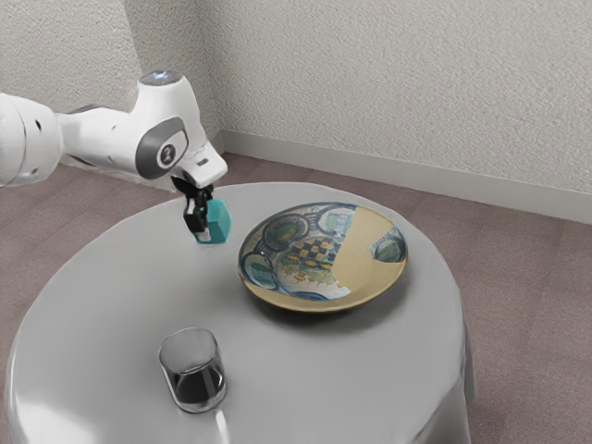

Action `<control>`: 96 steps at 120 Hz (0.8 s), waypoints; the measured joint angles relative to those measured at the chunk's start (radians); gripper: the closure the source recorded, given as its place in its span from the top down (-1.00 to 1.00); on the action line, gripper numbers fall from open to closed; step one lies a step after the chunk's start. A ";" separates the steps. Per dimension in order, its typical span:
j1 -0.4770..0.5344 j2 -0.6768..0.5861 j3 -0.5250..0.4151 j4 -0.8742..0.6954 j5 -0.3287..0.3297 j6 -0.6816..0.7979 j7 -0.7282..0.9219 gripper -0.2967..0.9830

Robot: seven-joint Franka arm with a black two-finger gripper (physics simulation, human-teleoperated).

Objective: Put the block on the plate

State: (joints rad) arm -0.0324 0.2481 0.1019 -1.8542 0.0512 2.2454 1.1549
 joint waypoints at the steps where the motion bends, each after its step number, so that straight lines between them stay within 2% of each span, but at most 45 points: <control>1: -0.002 0.004 -0.002 0.007 0.000 0.000 0.000 0.04; 23: -0.026 0.122 -0.075 0.166 -0.008 -0.003 0.002 0.04; 49: -0.068 0.293 -0.090 0.360 -0.061 -0.004 0.003 0.05; 67: -0.081 0.371 -0.091 0.419 -0.103 -0.005 -0.006 0.06; 96: -0.083 0.421 -0.086 0.430 -0.157 -0.006 -0.062 0.07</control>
State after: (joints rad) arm -0.1150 0.6691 0.0163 -1.4243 -0.1054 2.2394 1.0932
